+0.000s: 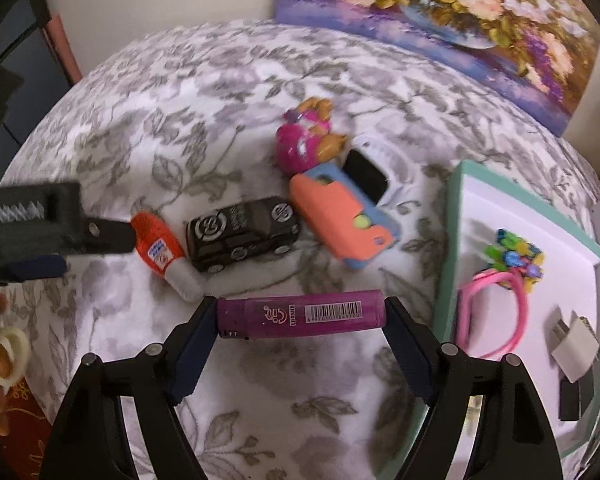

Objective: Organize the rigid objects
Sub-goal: 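Grasp the purple stick with the right tool while the left tool approaches the orange glue bottle, then grasp the orange glue bottle with the left tool while the right tool lifts the purple stick, then carry the glue bottle and purple stick over the tray with both tools, then lower the stick and glue bottle into the tray and open both tools, then lift both tools out of the tray toward the black toy car and phone case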

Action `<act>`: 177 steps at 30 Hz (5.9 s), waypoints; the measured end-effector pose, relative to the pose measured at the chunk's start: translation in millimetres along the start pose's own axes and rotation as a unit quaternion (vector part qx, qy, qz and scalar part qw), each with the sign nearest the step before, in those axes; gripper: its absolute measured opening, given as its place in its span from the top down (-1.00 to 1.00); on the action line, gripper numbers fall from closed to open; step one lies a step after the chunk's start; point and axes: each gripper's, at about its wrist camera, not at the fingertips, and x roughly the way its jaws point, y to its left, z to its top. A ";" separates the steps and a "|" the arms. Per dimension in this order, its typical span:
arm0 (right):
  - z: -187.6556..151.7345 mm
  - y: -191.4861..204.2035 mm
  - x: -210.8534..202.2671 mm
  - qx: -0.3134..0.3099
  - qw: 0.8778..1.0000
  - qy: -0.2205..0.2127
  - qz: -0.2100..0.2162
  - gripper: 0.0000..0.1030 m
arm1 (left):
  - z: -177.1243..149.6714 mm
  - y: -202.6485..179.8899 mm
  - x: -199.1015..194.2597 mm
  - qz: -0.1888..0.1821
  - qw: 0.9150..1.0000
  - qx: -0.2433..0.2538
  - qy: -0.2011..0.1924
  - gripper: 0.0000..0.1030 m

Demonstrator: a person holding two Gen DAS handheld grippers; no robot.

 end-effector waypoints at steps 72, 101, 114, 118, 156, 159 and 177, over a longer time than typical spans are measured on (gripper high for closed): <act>-19.5 -209.5 -71.3 0.275 0.951 -0.046 -0.136 -0.60 | -86.0 -356.6 -18.5 -0.039 0.931 0.346 -0.110 -0.51; -43.4 -258.4 -67.8 0.322 0.934 -0.032 -0.153 -0.60 | -141.2 -449.2 43.7 -0.005 0.898 0.431 -0.086 -0.52; -43.6 -256.0 -68.0 0.313 0.936 -0.029 -0.156 -0.60 | -140.7 -441.8 40.8 -0.007 0.903 0.419 -0.092 -0.59; -43.6 -255.5 -70.3 0.310 0.936 -0.032 -0.162 -0.61 | -138.6 -438.5 35.4 -0.008 0.906 0.412 -0.099 -0.62; -29.5 -139.5 -106.4 0.230 0.960 -0.069 -0.142 -0.68 | -57.1 -256.9 -53.9 0.002 0.971 0.169 -0.168 -1.00; -24.7 -126.4 -104.3 0.221 0.963 -0.067 -0.136 -0.68 | -49.0 -243.3 -58.6 0.001 0.974 0.149 -0.173 -1.00; -1.8 -63.1 -65.1 0.178 0.978 -0.029 -0.107 -0.68 | -14.0 -197.8 -49.0 0.030 0.984 0.090 -0.148 -1.00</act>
